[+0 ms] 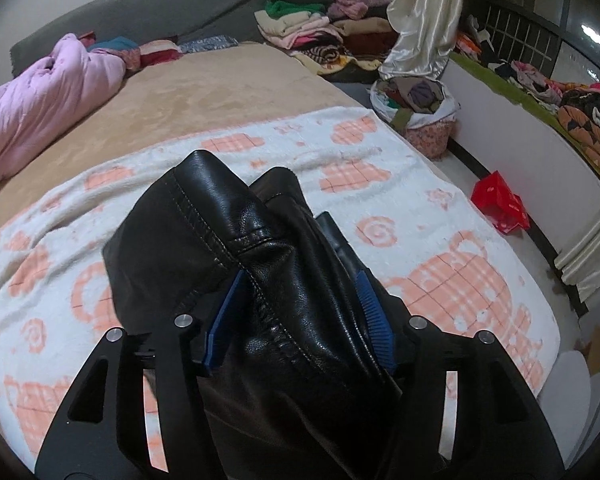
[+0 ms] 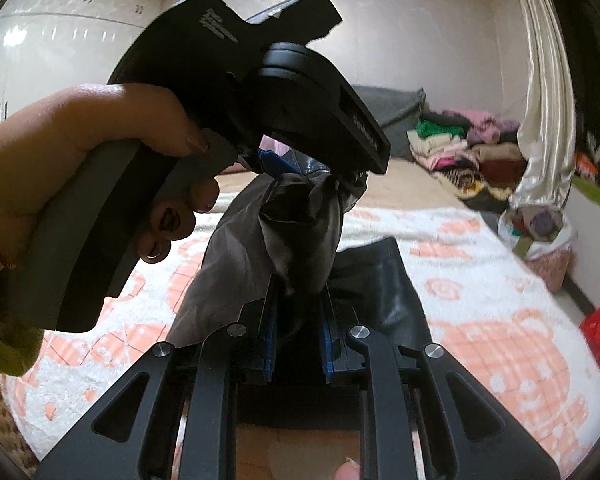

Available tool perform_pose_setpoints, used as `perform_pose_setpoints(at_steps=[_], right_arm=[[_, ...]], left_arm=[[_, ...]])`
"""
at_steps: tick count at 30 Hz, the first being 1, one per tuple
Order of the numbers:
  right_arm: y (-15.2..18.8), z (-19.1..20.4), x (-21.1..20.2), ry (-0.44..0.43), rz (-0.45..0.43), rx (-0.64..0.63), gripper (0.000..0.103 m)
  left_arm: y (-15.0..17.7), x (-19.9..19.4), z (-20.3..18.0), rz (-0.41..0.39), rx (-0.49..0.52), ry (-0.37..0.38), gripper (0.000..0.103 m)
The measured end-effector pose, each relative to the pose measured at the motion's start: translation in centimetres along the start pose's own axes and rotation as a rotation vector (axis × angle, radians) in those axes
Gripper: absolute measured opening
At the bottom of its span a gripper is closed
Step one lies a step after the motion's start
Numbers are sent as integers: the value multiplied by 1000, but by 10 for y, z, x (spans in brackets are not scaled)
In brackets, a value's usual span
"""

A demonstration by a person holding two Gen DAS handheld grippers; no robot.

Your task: Fold large clothes

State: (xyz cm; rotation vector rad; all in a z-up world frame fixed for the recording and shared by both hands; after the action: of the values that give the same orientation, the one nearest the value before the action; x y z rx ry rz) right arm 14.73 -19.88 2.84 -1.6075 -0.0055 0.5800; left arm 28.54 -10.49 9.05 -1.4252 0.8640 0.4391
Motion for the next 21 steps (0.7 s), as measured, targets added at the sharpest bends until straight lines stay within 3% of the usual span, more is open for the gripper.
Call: perform_pose_setpoints(at_steps=[9, 13, 19, 21], right_arm=[[19, -33, 15, -64, 106, 188, 16], [26, -47, 18, -112, 135, 283, 16], [40, -74, 26, -209, 199, 495, 21], [40, -80, 28, -222, 214, 533, 32]], left_arm=[[-5, -1, -5, -20, -30, 65, 53], [-1, -9, 3, -43, -40, 53, 62], [41, -10, 56, -38, -183, 16, 69], [64, -3, 73, -7, -228, 3, 70]])
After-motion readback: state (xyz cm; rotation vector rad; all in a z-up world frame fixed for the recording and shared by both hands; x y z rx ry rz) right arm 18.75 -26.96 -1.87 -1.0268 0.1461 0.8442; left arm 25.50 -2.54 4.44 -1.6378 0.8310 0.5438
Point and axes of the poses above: each gripper's, at about its wrist camera, not at the fingertips, and x roughly the way its jaws point, z to its left, y to its underside, the point moved 1 cm from there along x, roughly the way its jaws point, and after that the axes turned 1 degree about x, right-handed, at the moved point
